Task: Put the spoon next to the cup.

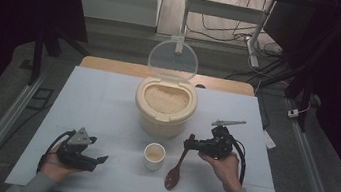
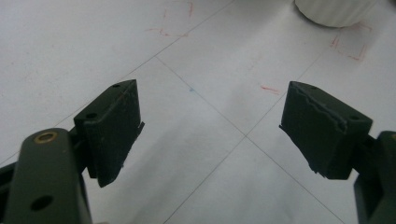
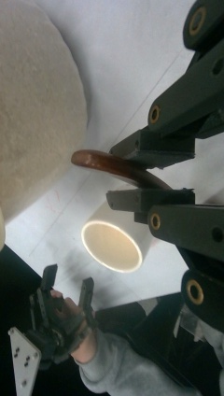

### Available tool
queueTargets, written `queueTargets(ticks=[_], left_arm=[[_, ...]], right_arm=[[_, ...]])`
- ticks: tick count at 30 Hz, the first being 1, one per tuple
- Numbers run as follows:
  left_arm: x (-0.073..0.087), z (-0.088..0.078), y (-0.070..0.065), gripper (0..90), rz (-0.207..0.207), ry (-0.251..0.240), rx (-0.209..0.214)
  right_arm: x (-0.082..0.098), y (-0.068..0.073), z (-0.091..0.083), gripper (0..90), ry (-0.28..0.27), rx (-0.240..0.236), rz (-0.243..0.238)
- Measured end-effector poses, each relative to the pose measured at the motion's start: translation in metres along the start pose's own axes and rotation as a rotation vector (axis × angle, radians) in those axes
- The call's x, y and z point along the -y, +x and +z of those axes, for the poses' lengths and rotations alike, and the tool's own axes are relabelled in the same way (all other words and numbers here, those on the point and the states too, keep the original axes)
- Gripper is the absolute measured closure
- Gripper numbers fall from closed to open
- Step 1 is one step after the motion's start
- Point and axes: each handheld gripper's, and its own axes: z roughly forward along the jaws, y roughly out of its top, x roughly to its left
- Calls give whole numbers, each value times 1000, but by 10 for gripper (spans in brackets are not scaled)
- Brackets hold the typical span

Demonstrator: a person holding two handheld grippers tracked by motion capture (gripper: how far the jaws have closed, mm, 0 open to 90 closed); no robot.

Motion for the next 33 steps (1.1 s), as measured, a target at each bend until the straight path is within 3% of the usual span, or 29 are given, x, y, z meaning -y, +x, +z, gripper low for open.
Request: queueTargets(ticks=[17,33], left_arm=[[0,0,0,197,1,2,2],[0,1,0,195,4,11,6]], right_arm=[[8,-19,20,724,-43,63,41],[15,-27,38,637,-31,201,9]])
